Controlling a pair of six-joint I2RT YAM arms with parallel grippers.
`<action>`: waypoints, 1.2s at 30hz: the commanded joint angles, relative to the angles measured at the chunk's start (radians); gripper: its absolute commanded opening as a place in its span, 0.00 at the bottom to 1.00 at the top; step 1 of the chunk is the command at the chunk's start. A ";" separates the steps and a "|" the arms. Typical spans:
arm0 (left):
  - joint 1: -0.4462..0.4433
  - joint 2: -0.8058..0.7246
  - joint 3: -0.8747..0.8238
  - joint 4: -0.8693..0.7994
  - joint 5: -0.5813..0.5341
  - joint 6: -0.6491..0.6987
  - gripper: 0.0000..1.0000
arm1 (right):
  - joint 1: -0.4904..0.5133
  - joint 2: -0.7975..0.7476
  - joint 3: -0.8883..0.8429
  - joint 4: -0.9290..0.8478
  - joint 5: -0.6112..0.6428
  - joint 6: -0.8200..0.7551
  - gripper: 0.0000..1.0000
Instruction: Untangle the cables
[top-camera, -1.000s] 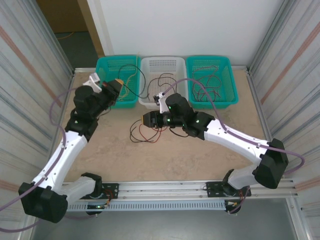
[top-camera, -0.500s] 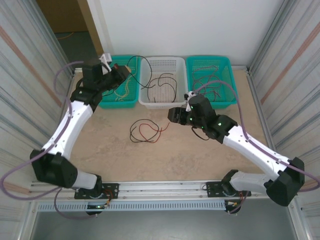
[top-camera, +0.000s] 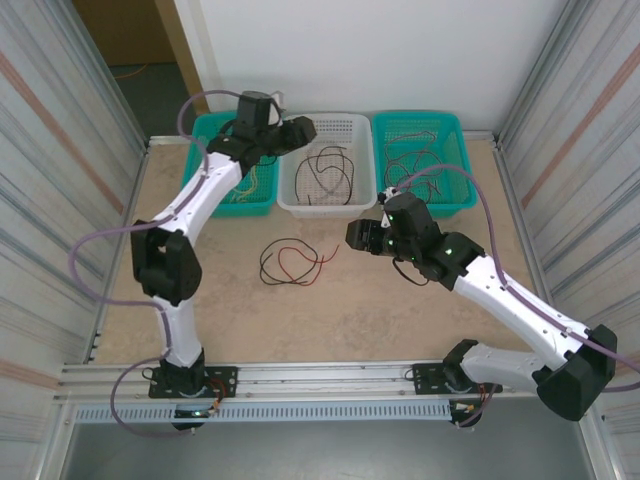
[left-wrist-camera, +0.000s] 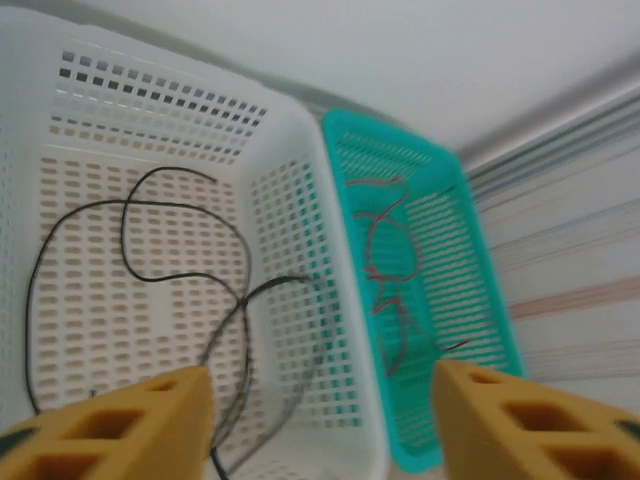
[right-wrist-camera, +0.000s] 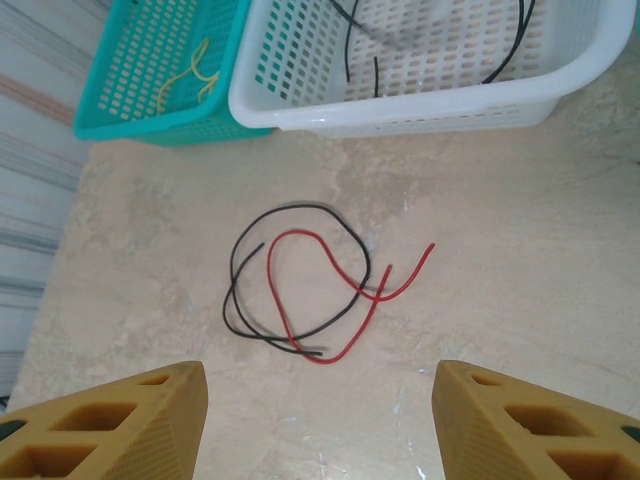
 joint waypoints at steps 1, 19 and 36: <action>-0.037 0.013 0.059 -0.111 -0.089 0.114 0.72 | -0.008 -0.008 0.017 -0.034 0.027 -0.010 0.60; -0.204 -0.600 -0.551 -0.217 -0.324 0.361 0.71 | 0.001 0.305 0.054 -0.001 -0.043 0.064 0.67; -0.173 -0.858 -0.951 -0.298 -0.261 0.135 0.61 | -0.053 0.676 0.136 0.143 -0.122 0.131 0.55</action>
